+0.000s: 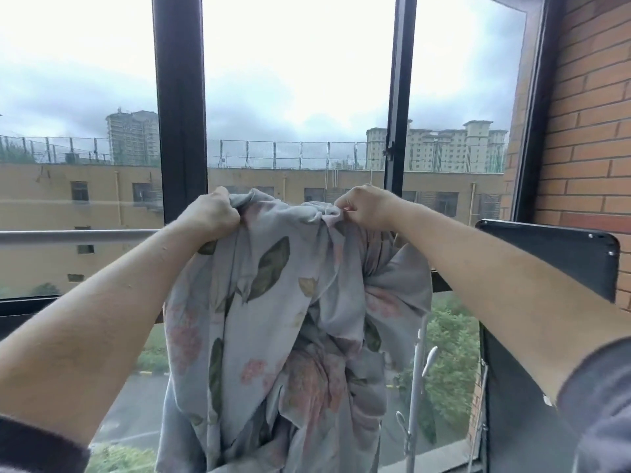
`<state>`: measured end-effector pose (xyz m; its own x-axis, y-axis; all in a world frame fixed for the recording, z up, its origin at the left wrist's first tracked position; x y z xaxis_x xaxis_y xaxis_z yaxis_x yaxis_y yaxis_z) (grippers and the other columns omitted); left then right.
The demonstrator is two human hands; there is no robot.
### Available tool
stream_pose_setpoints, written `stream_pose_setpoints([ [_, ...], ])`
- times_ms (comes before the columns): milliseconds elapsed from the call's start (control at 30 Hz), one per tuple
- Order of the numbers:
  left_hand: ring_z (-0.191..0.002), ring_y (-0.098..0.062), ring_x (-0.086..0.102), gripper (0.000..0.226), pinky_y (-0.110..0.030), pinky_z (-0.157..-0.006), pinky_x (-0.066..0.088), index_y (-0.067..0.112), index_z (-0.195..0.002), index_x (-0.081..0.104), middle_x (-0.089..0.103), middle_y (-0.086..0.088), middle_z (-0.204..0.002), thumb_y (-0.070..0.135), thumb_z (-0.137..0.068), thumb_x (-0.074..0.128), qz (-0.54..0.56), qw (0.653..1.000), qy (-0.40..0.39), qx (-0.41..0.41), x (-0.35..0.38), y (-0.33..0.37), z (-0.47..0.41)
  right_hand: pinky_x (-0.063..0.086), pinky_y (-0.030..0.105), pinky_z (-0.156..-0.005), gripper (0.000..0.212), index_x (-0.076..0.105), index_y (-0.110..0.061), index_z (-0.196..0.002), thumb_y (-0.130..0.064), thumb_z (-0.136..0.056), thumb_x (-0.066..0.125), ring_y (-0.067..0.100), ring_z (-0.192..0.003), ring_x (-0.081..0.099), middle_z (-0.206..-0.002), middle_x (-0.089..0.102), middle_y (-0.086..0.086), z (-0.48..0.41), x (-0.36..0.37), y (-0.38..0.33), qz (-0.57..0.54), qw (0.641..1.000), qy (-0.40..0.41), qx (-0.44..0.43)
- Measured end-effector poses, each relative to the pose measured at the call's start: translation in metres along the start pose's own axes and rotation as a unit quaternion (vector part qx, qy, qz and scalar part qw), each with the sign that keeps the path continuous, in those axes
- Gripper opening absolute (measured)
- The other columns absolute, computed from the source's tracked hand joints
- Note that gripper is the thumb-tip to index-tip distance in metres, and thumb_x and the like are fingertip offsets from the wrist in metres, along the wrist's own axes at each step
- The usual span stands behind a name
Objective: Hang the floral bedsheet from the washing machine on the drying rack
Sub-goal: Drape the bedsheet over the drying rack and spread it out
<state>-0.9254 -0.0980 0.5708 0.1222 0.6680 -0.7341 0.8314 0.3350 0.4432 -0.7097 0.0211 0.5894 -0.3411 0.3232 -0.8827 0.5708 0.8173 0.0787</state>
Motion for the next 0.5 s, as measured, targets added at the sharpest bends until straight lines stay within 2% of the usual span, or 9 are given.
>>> stream_pose_setpoints([
  [100,-0.119,-0.034,0.050,0.072,-0.042,-0.092,0.044,0.033,-0.141,0.021,0.039,-0.011,-0.140,0.068,-0.084,0.046,-0.033,0.989,-0.045,0.136,0.016,0.025,0.013,0.043,0.032,-0.069,0.030,0.054,-0.029,-0.065,-0.020,-0.093,0.047,0.018,-0.075,0.054,-0.068,0.056,-0.012,0.000,0.005,0.013,-0.043,0.997,0.058,0.038],
  [167,-0.114,-0.026,0.053,0.072,-0.038,-0.084,0.047,0.047,-0.135,0.031,0.038,-0.002,-0.137,0.083,-0.073,0.042,-0.118,0.970,-0.041,0.209,0.022,0.042,0.023,0.046,0.031,-0.078,0.010,0.066,-0.034,-0.086,-0.032,-0.091,0.057,0.016,-0.085,0.060,-0.085,0.065,-0.008,0.003,0.005,0.021,-0.139,0.986,0.077,0.050],
  [200,-0.109,-0.021,0.054,0.068,-0.035,-0.079,0.045,0.046,-0.126,0.042,0.043,0.003,-0.129,0.085,-0.070,0.041,-0.162,0.960,-0.030,0.228,0.024,0.048,0.025,0.047,0.031,-0.082,0.013,0.066,-0.031,-0.099,-0.038,-0.088,0.062,0.014,-0.088,0.061,-0.093,0.067,-0.005,0.005,0.004,0.027,-0.182,0.980,0.063,0.058],
  [267,-0.094,-0.015,0.054,0.057,-0.031,-0.069,0.041,0.036,-0.099,0.057,0.051,0.006,-0.107,0.083,-0.072,0.042,-0.214,0.942,-0.005,0.257,0.028,0.061,0.025,0.048,0.031,-0.085,0.035,0.062,-0.023,-0.114,-0.040,-0.085,0.067,0.012,-0.094,0.059,-0.104,0.064,-0.004,0.015,0.009,0.041,-0.172,0.980,-0.035,0.091],
  [300,-0.086,-0.015,0.055,0.051,-0.030,-0.065,0.040,0.030,-0.086,0.058,0.054,0.005,-0.097,0.078,-0.076,0.044,-0.219,0.936,0.008,0.276,0.031,0.067,0.025,0.048,0.030,-0.085,0.035,0.062,-0.019,-0.116,-0.035,-0.085,0.067,0.011,-0.094,0.058,-0.105,0.063,-0.003,0.024,0.015,0.050,-0.118,0.983,-0.084,0.109],
  [333,-0.079,-0.017,0.055,0.047,-0.030,-0.061,0.041,0.026,-0.074,0.055,0.057,0.003,-0.090,0.072,-0.080,0.046,-0.215,0.930,0.017,0.296,0.034,0.071,0.026,0.049,0.030,-0.083,0.028,0.065,-0.017,-0.112,-0.027,-0.087,0.066,0.013,-0.092,0.058,-0.105,0.064,-0.001,0.030,0.016,0.063,-0.048,0.987,-0.090,0.126],
  [367,-0.074,-0.019,0.055,0.046,-0.030,-0.059,0.042,0.023,-0.067,0.050,0.059,0.001,-0.084,0.066,-0.083,0.046,-0.208,0.926,0.021,0.313,0.037,0.073,0.025,0.051,0.031,-0.082,0.018,0.069,-0.018,-0.105,-0.017,-0.087,0.065,0.015,-0.091,0.060,-0.104,0.066,-0.001,0.033,0.008,0.074,0.013,0.987,-0.058,0.148],
  [433,-0.071,-0.021,0.055,0.047,-0.031,-0.058,0.041,0.022,-0.062,0.043,0.059,0.000,-0.078,0.061,-0.088,0.045,-0.199,0.924,0.013,0.327,0.040,0.071,0.022,0.053,0.034,-0.083,0.022,0.072,-0.020,-0.086,-0.001,-0.085,0.061,0.019,-0.090,0.063,-0.102,0.069,0.001,0.037,-0.005,0.086,0.068,0.981,0.017,0.181],
  [500,-0.071,-0.023,0.055,0.047,-0.031,-0.057,0.038,0.022,-0.062,0.044,0.059,0.000,-0.078,0.059,-0.090,0.042,-0.183,0.924,0.012,0.335,0.039,0.072,0.020,0.052,0.032,-0.082,0.016,0.069,-0.021,-0.083,-0.008,-0.087,0.061,0.020,-0.093,0.063,-0.099,0.068,0.000,0.040,-0.006,0.089,0.067,0.979,0.024,0.191],
])
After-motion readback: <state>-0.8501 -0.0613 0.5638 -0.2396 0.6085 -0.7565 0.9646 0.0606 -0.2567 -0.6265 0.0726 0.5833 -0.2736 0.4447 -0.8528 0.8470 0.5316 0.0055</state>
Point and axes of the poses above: each hand's wrist, its own z-axis away from the middle knuckle, its own x-axis out of the palm, y = z × x, the point moved 10 cm from there along -z, towards the middle knuckle
